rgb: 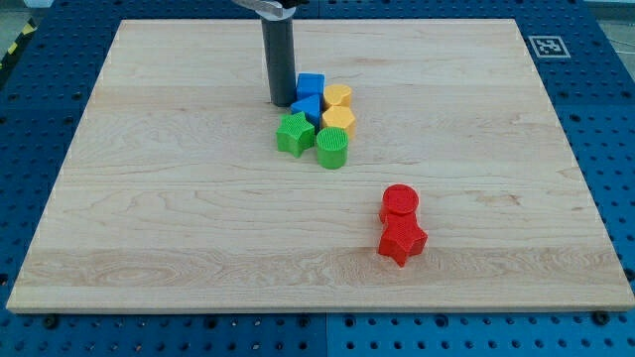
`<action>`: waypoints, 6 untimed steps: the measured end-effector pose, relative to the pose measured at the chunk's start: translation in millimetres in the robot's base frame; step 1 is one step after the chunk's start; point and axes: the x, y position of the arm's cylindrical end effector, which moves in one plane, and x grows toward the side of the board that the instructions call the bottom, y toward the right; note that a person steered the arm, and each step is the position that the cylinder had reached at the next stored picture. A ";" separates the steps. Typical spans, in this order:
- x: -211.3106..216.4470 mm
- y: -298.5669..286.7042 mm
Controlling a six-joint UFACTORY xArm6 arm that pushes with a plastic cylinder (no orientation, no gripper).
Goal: Slide the arm to the bottom center of the board
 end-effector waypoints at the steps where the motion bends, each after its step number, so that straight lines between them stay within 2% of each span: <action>1: -1.1 -17.8; 2: 3.0 -54.0; 3: 28.5 -78.6; 4: 68.1 -92.8; 6: 155.5 -81.8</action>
